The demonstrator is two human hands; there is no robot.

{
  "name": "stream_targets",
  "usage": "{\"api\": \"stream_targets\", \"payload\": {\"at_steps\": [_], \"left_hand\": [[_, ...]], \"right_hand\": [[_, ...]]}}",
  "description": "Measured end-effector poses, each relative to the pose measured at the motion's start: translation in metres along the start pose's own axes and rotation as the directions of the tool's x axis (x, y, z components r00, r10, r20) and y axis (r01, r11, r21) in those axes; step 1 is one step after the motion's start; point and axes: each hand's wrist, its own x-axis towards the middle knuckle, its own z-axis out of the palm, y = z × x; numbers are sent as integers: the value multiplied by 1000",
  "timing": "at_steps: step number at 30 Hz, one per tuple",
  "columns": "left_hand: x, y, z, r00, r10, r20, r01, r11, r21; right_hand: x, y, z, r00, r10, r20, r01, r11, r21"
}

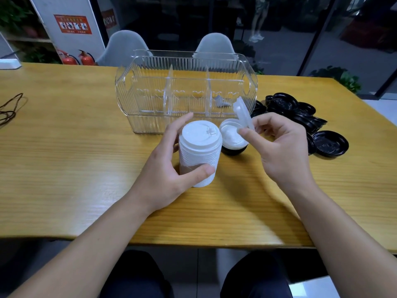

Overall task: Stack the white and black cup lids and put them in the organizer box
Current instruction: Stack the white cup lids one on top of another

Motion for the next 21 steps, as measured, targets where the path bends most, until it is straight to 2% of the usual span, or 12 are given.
{"api": "stream_targets", "payload": {"at_steps": [3, 7, 10, 14, 18, 21], "left_hand": [[-2, 0, -2, 999, 43, 26, -43, 999, -9], [-4, 2, -3, 993, 106, 51, -107, 994, 14], [-4, 3, -3, 983, 176, 48, -178, 982, 54], [-3, 1, -2, 969, 244, 27, -245, 967, 69], [-1, 0, -2, 968, 252, 1, -252, 967, 39], [0, -2, -2, 970, 242, -5, -242, 969, 40]], "right_hand": [[-1, -18, 4, 999, 37, 36, -44, 979, 197], [-4, -40, 9, 997, 37, 68, -60, 922, 382], [-3, -50, 16, 989, 31, 146, -100, 860, 501], [-6, -52, 27, 976, -35, 214, -80, 860, 504], [-8, -49, 32, 984, -55, 172, -33, 882, 470], [-7, -42, 33, 985, -102, 140, 43, 928, 370]]}}
